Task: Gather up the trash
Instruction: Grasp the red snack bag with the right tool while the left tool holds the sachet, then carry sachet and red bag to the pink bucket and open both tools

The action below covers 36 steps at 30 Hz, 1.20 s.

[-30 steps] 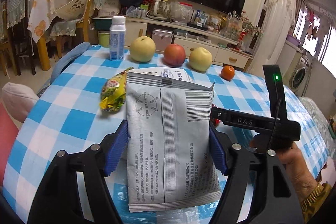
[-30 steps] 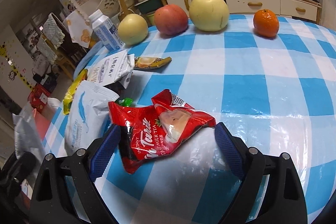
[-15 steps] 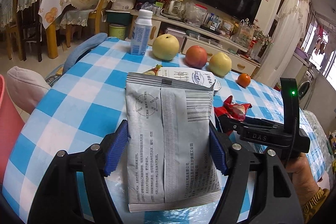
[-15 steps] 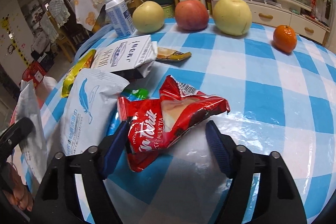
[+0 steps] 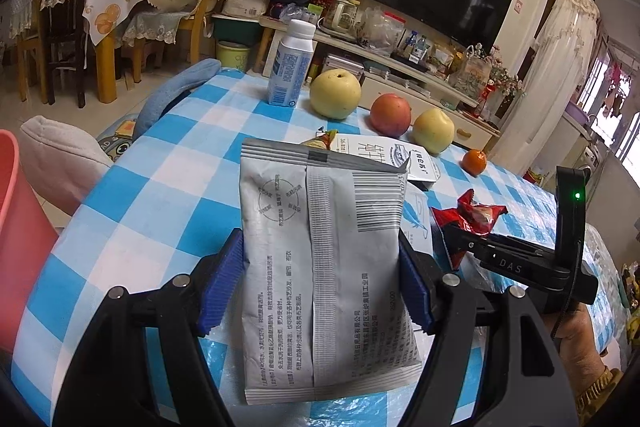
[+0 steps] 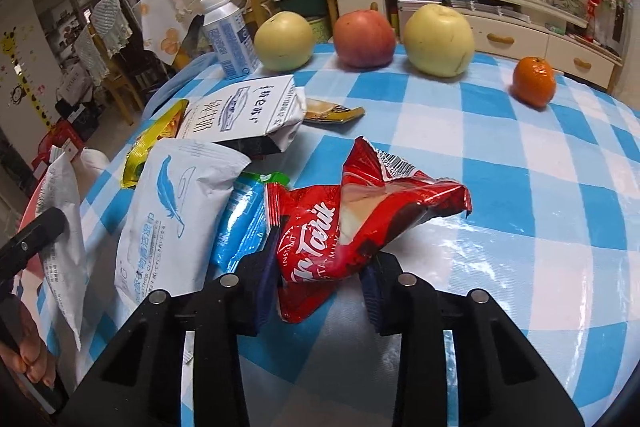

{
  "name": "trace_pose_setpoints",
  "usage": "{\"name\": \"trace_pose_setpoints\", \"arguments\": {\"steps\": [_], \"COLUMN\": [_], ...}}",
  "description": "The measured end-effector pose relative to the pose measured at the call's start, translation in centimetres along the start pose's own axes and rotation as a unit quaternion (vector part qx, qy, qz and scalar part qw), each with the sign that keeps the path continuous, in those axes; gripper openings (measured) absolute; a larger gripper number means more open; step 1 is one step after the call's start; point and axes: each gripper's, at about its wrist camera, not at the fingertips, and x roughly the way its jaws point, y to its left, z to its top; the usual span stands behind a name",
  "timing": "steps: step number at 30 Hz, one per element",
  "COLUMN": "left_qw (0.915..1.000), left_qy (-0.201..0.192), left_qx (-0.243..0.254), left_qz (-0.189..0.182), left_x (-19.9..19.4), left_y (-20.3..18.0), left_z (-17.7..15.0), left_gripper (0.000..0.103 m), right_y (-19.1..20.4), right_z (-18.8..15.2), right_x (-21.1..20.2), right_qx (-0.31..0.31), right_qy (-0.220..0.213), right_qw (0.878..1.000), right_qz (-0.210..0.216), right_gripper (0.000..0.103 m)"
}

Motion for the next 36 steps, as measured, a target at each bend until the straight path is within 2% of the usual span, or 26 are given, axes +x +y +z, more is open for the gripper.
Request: {"name": "trace_pose_setpoints", "arguments": {"steps": [12, 22, 27, 36], "left_qw": [0.9993, 0.9971, 0.9947, 0.9862], "left_qy": [-0.027, -0.055, -0.076, -0.111], "left_qx": [-0.024, -0.052, -0.067, -0.108], "left_qz": [-0.008, 0.001, 0.021, 0.059], "left_x": [-1.9, -3.9, -5.2, -8.2], "left_y": [2.1, 4.7, 6.4, 11.0], "left_z": [1.0, 2.1, 2.6, 3.5], "left_gripper": [0.072, 0.072, 0.072, 0.072], "right_y": [1.2, 3.8, 7.7, 18.1], "right_z": [-0.7, -1.3, -1.3, -1.3], "right_x": [-3.0, -6.3, -7.3, -6.8], "right_qx": [-0.003, 0.001, -0.022, -0.093], "right_qy": [-0.024, -0.054, -0.064, -0.062], "right_qw": [0.999, 0.998, 0.997, 0.993], "right_qz": [-0.044, -0.043, -0.026, 0.032], "right_gripper": [0.037, 0.037, 0.037, 0.037]}}
